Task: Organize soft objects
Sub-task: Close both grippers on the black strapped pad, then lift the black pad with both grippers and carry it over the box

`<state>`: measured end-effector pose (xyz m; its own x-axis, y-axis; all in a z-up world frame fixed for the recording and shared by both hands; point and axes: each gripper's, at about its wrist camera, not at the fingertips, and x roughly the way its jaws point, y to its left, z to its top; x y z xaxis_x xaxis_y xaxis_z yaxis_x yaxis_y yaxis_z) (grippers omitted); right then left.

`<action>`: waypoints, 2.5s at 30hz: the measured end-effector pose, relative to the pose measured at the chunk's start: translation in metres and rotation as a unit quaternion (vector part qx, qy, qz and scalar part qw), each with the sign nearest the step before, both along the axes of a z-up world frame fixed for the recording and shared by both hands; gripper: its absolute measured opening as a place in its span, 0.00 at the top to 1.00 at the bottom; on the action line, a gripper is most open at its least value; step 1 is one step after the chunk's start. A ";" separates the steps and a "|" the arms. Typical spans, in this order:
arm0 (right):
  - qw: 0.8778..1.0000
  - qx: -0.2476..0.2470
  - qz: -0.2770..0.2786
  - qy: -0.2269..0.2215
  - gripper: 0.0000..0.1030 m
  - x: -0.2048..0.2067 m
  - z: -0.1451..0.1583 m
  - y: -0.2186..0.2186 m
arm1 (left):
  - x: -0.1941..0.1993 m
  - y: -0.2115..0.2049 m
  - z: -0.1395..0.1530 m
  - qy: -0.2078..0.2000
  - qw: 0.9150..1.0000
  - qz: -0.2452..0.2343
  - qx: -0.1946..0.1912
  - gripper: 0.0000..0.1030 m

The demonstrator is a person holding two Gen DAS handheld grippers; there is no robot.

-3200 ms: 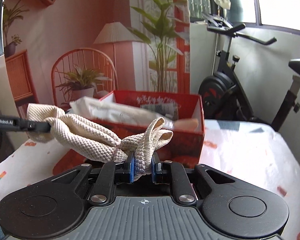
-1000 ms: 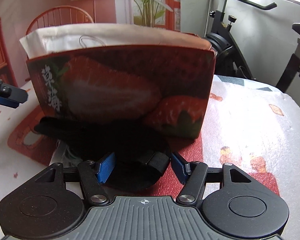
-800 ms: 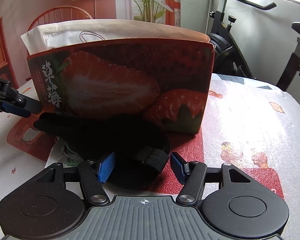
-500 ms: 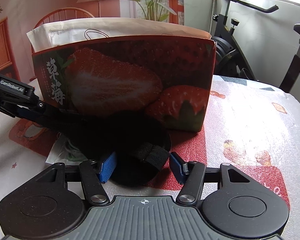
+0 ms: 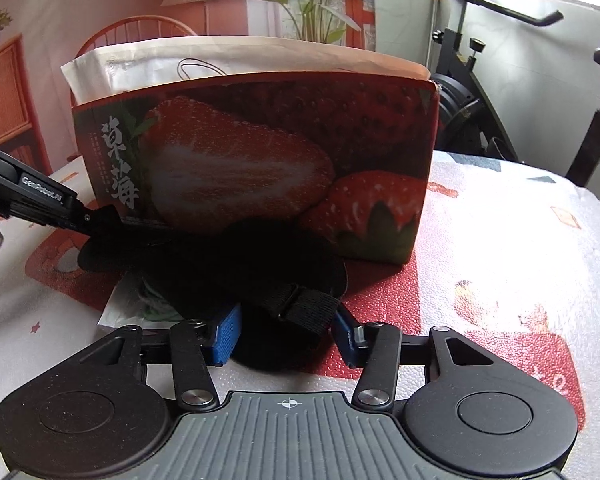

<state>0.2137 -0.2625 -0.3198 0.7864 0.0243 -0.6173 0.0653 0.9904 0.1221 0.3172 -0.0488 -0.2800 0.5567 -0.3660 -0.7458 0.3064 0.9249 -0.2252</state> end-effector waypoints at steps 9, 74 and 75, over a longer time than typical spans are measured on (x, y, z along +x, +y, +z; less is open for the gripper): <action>1.000 0.024 0.004 -0.007 0.76 -0.007 0.021 0.002 | -0.046 0.030 0.012 -0.011 1.000 0.008 -0.006 0.90; 0.999 0.024 0.022 -0.014 0.86 -0.024 0.039 0.024 | -0.082 0.043 0.038 -0.063 0.998 0.011 -0.030 0.91; 0.999 0.026 0.021 -0.019 0.87 -0.026 0.043 0.024 | -0.085 0.042 0.043 -0.070 0.997 0.008 -0.031 0.92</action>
